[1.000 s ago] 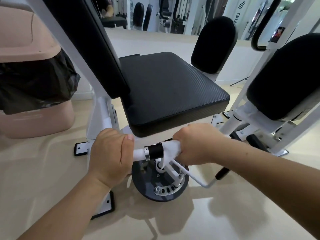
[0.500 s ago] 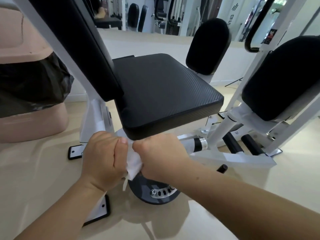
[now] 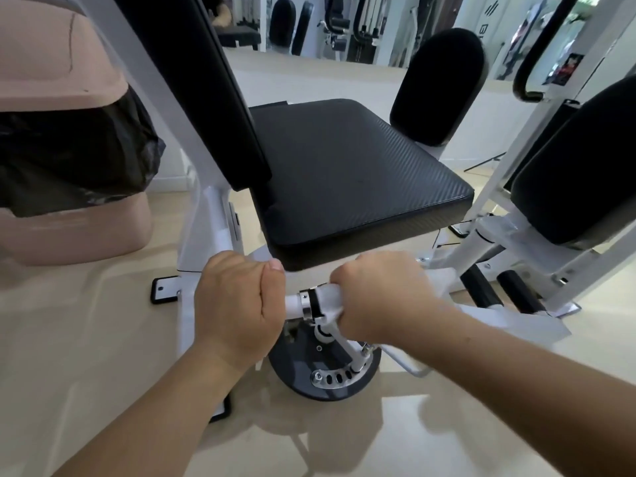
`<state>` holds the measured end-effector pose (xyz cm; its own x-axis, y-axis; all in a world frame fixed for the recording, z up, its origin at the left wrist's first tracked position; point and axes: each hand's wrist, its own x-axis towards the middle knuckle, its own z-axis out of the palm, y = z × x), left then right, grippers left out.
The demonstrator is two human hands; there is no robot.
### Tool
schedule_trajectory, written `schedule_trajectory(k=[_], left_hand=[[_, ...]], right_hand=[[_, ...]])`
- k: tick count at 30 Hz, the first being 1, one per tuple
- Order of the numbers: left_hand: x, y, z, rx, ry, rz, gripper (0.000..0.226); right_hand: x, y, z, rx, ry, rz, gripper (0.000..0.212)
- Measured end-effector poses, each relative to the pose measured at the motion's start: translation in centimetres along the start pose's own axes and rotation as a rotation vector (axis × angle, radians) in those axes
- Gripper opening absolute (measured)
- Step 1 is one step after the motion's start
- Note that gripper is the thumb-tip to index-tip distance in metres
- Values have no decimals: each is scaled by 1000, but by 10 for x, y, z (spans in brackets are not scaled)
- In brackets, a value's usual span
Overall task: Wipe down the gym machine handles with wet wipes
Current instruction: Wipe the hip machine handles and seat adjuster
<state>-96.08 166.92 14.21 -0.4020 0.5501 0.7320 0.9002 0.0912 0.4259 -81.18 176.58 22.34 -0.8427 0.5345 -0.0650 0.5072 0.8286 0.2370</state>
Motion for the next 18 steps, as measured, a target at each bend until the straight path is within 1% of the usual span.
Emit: schedule_trajectory(k=[3, 5, 7, 9, 10, 11, 15, 17, 18], left_hand=[[1, -2, 0, -44, 30, 12, 43], [3, -2, -1, -83, 50, 26, 42], [3, -7, -3, -97, 19, 42, 41], [3, -11, -4, -72, -24, 74, 40], [2, -13, -4, -53, -46, 77, 41], [2, -14, -4, -33, -61, 71, 44], [1, -15, -5, 1, -85, 74, 52], [0, -16, -5, 4, -112, 65, 54], [0, -16, -6, -1, -113, 57, 54]], right_hand=[[15, -43, 9, 41, 137, -67, 13], [23, -60, 15, 84, 158, -92, 11], [24, -57, 19, 99, 203, -149, 11], [16, -36, 18, 78, 265, -200, 15], [11, -23, 16, 68, 237, -187, 17], [7, -12, 12, 60, 174, -160, 18], [7, 25, -2, 114, -162, -22, 18], [9, 45, -10, 215, -348, 70, 18], [8, 53, -15, 289, -446, 125, 22]])
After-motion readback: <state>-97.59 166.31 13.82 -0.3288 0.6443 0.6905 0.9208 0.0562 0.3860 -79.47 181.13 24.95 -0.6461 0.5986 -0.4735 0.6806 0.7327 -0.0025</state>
